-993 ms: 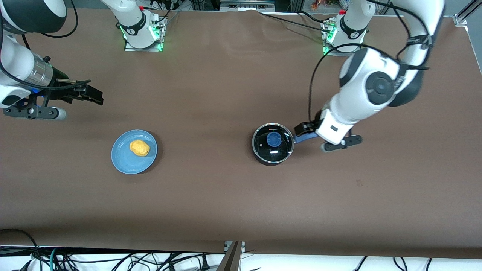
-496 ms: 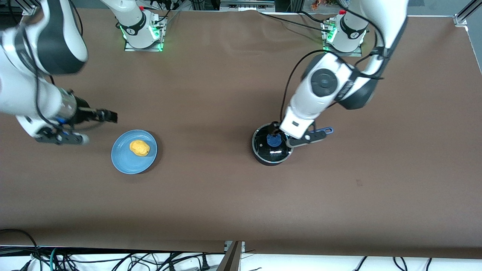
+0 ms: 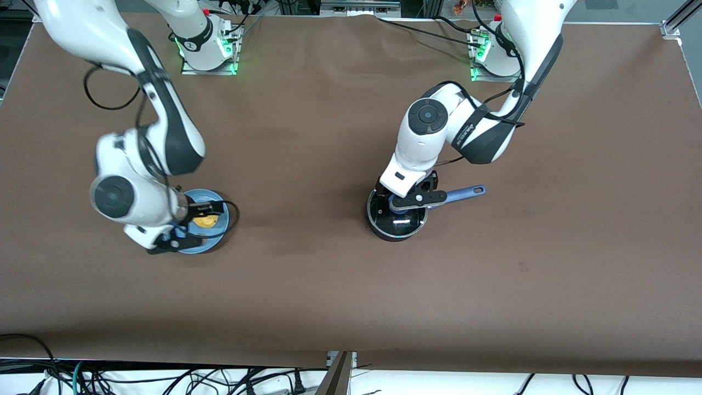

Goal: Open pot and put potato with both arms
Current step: 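Reach the left gripper to the lid knob while the right gripper reaches the potato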

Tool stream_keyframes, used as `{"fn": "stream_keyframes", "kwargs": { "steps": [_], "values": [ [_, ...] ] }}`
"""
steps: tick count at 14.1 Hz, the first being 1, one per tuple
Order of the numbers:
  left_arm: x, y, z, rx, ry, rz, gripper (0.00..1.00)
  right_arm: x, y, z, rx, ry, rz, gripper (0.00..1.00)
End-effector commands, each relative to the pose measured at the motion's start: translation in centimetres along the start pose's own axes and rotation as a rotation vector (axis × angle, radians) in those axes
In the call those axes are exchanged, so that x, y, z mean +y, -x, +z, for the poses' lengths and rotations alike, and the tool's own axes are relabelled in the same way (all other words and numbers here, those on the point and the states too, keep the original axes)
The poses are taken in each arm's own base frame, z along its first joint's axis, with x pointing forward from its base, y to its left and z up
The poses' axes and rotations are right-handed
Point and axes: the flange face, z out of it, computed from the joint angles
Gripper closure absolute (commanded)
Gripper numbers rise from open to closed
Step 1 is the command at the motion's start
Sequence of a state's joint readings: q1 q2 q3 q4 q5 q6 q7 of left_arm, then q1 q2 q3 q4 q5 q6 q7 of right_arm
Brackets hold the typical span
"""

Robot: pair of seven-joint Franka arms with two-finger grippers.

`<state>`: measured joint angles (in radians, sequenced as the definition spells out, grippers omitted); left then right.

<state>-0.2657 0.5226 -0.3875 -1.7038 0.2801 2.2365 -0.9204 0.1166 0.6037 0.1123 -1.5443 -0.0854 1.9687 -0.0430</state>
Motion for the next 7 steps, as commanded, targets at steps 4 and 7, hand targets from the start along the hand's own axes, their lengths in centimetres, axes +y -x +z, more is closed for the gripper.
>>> {"fn": "stream_keyframes", "kwargs": {
  "steps": [4, 7],
  "values": [
    [0.9, 0.0, 1.2, 0.022, 0.009, 0.015, 0.00, 2.6, 0.1, 6.2, -0.042, 0.004, -0.146, 0.00],
    [1.1, -0.2, 2.0, 0.028, 0.030, 0.014, 0.00, 3.4, 1.3, 9.5, -0.001, 0.007, -0.209, 0.00]
  ]
}}
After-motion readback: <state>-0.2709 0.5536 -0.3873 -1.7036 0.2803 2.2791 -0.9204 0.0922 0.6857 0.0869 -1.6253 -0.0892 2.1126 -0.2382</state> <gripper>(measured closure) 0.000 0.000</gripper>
